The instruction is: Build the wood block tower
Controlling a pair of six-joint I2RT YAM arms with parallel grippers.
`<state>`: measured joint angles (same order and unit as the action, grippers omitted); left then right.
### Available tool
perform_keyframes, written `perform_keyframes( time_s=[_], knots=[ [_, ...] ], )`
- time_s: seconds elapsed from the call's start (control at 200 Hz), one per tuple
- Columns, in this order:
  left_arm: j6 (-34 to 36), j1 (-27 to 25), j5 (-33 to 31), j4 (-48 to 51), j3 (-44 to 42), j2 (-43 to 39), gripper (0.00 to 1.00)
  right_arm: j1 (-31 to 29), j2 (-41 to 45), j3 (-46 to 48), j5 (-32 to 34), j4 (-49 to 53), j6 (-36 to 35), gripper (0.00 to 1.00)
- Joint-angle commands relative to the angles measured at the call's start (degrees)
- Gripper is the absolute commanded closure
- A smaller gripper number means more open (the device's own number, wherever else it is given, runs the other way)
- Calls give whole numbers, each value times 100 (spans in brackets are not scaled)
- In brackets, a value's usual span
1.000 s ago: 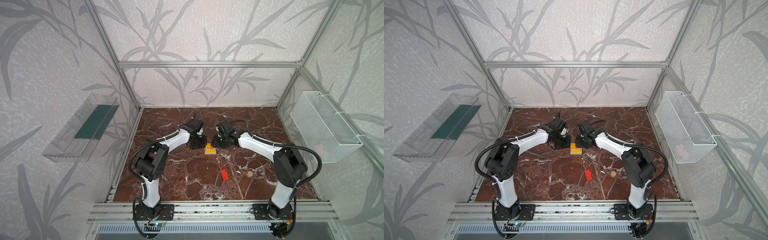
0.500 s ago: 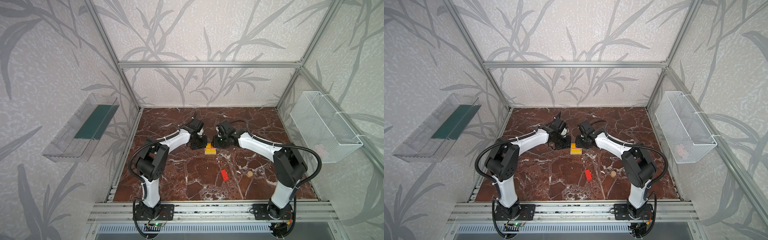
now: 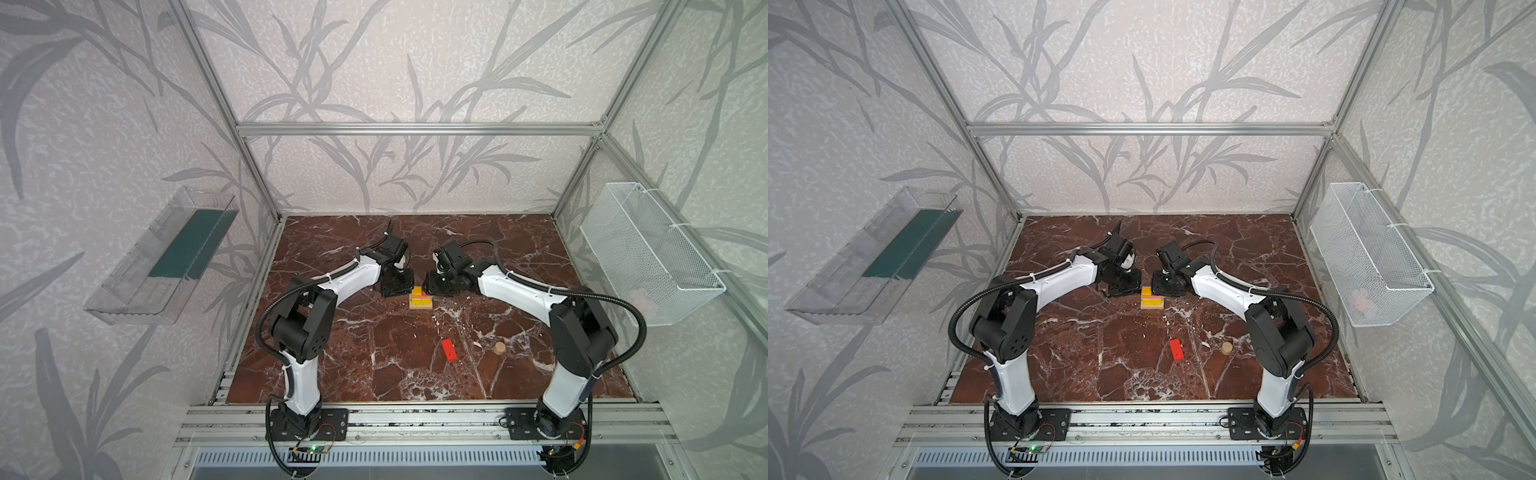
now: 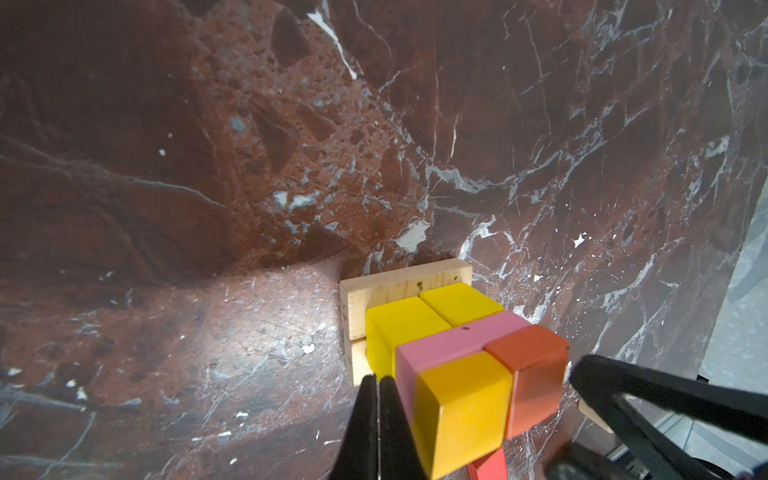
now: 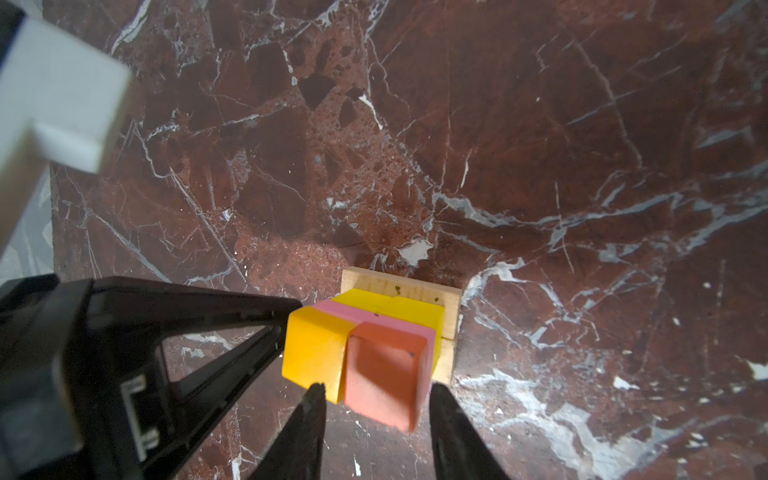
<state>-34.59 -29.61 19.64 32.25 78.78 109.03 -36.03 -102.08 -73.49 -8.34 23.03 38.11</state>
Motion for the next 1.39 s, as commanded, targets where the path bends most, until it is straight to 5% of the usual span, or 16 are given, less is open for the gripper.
perform_keyframes(
  time_s=[0.0, 1.39],
  knots=[
    [-21, 16, -197, 203, 128, -258, 99, 43, 337, 109, 97, 27, 12, 57],
    [-163, -89, 118, 1, 117, -286, 99, 87, 312, 307, -1, -152, 97, 60]
  ],
)
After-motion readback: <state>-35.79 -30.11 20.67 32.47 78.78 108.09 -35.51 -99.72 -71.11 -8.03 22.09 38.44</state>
